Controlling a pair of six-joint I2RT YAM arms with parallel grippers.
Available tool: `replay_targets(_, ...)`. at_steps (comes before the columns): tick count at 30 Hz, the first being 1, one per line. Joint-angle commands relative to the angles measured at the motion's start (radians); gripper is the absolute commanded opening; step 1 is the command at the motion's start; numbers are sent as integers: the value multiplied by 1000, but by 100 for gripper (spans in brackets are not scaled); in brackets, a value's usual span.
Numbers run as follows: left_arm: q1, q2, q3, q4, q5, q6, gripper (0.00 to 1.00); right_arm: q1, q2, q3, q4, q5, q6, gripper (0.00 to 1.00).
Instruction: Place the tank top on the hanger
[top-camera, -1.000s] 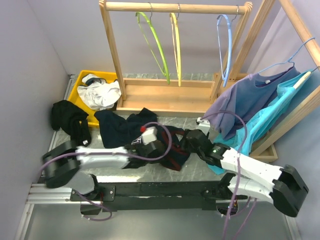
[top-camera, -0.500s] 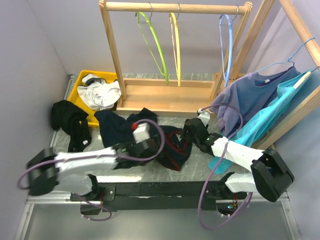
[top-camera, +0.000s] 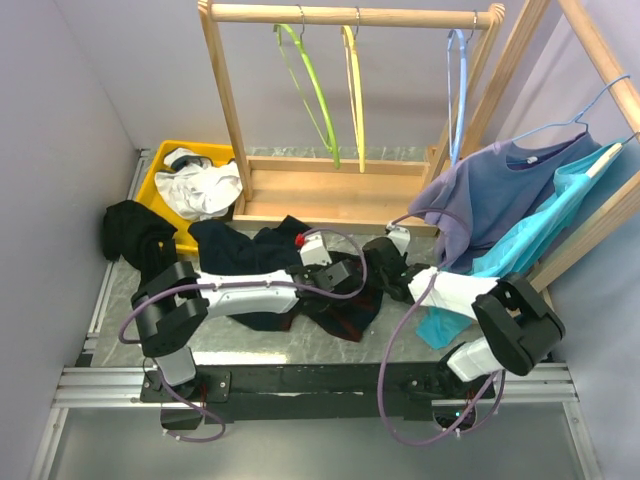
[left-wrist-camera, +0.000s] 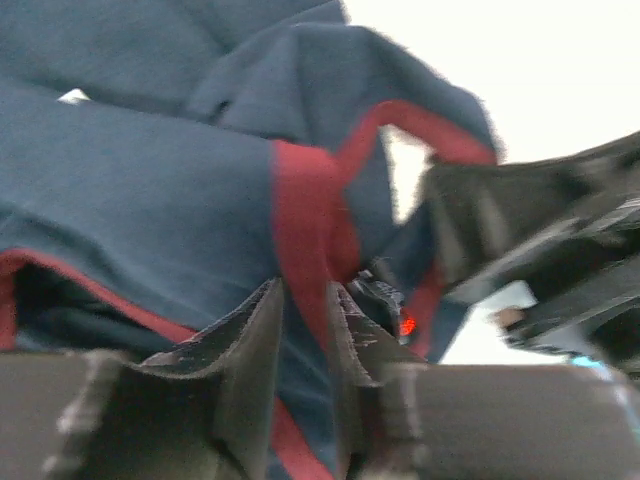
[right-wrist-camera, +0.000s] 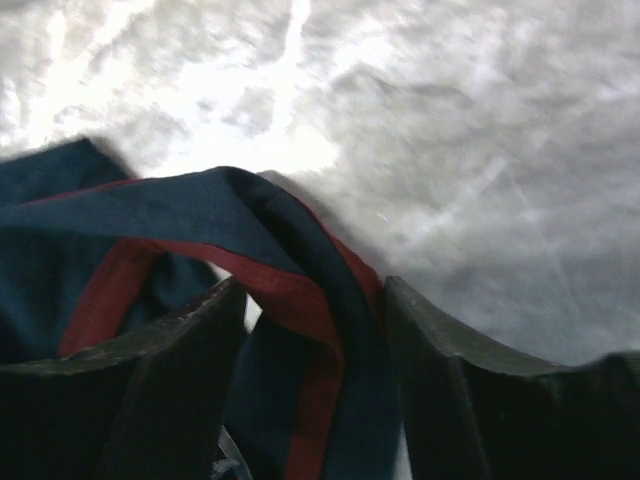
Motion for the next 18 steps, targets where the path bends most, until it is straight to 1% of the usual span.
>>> replay_targets(1, 1, -86, -98, -11, -16, -51, 18, -7, 56, 35, 80, -16, 21, 58)
replay_targets(2, 4, -103, -117, -17, -18, -53, 11, -7, 66, 33, 86, -17, 24, 50)
replay_targets(3, 4, -122, -144, -26, -30, -57, 2, -6, 64, 36, 86, -16, 29, 37)
replay_targets(4, 6, -163, -155, -35, -39, -56, 1, 5, 61, 39, 78, -11, 30, 18)
replay_targets(6, 4, -217, -195, -69, -71, -56, 1, 31, 27, 52, 55, 24, 37, 3)
replay_targets(7, 4, -290, -209, -81, -79, -53, 1, 49, 9, 59, 17, 47, 43, 0)
replay_targets(8, 6, -330, -221, -95, -90, -39, 1, 109, -34, 67, -6, 90, 47, 0)
replay_targets(9, 6, -373, -240, -129, -110, -33, 1, 135, -60, 79, -27, 107, 63, 0)
replay_targets(10, 4, -465, -247, -149, -122, -22, 1, 166, -90, 81, -64, 121, 76, 0)
replay_targets(12, 6, -565, -258, -190, -145, 15, 1, 238, -199, 78, -104, 182, 119, 0)
replay_targets(13, 4, -678, -257, -219, -170, 29, 1, 256, -242, 76, -148, 208, 133, 0)
replay_targets(14, 6, -735, -258, -212, -180, 91, 1, 273, -331, 79, -175, 233, 148, 0)
replay_targets(15, 6, -795, -266, -190, -184, 136, 1, 301, -379, 88, -198, 277, 164, 0)
replay_targets(16, 4, -902, -273, -105, -173, 179, 1, 312, -423, 96, -233, 294, 164, 0)
replay_targets(17, 7, -945, -283, -45, -141, 316, 1, 318, -506, 102, -241, 303, 158, 0)
replay_targets(18, 6, -976, -281, -14, -121, 361, 1, 323, -540, 131, -251, 310, 141, 0)
